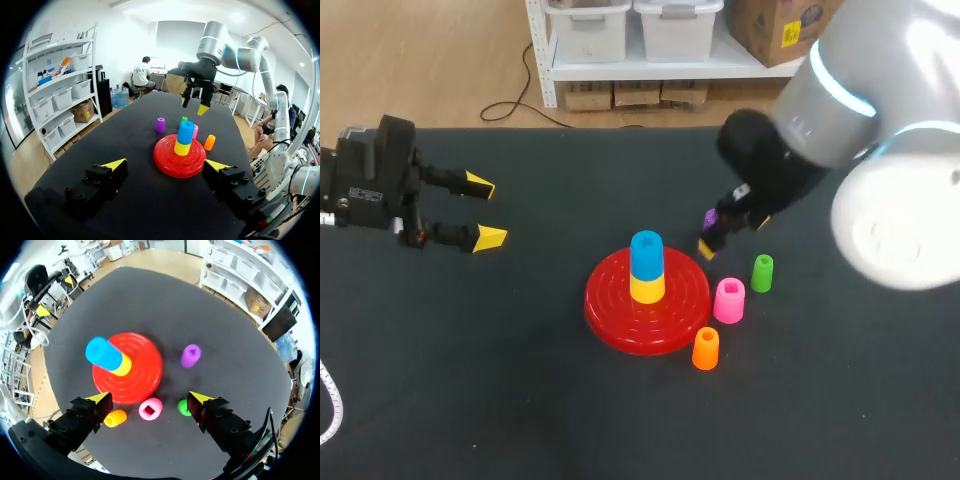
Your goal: Pick up and stack the cylinders on the red base in this order: pink,purple,orange,green
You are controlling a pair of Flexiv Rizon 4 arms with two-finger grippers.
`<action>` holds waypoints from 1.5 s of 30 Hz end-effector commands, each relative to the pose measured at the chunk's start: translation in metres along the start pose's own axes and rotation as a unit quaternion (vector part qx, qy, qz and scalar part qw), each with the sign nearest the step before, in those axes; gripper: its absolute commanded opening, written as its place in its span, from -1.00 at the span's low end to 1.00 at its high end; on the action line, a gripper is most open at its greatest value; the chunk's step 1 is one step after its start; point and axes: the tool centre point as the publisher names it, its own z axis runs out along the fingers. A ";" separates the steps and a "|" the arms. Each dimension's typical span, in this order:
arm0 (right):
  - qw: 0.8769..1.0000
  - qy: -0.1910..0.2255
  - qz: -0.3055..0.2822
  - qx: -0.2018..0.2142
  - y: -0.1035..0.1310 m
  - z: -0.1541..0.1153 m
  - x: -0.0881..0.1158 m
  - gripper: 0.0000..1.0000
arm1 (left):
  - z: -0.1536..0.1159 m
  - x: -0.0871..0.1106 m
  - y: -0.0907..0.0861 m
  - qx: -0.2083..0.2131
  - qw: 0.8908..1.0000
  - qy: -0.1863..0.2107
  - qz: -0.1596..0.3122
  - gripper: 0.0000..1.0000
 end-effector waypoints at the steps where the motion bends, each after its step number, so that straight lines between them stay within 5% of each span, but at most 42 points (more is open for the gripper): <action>1: 0.999 0.008 -0.007 0.045 0.009 0.009 0.011 1.00 | 0.000 0.001 0.000 -0.001 1.000 -0.002 0.001 1.00; 18: 0.996 0.048 0.013 0.077 0.001 0.043 0.043 1.00 | 0.000 0.001 0.000 -0.001 1.000 -0.002 0.001 1.00; 45: 0.995 0.062 0.012 0.081 0.002 0.053 0.037 1.00 | 0.000 0.001 0.000 -0.001 1.000 -0.002 0.001 1.00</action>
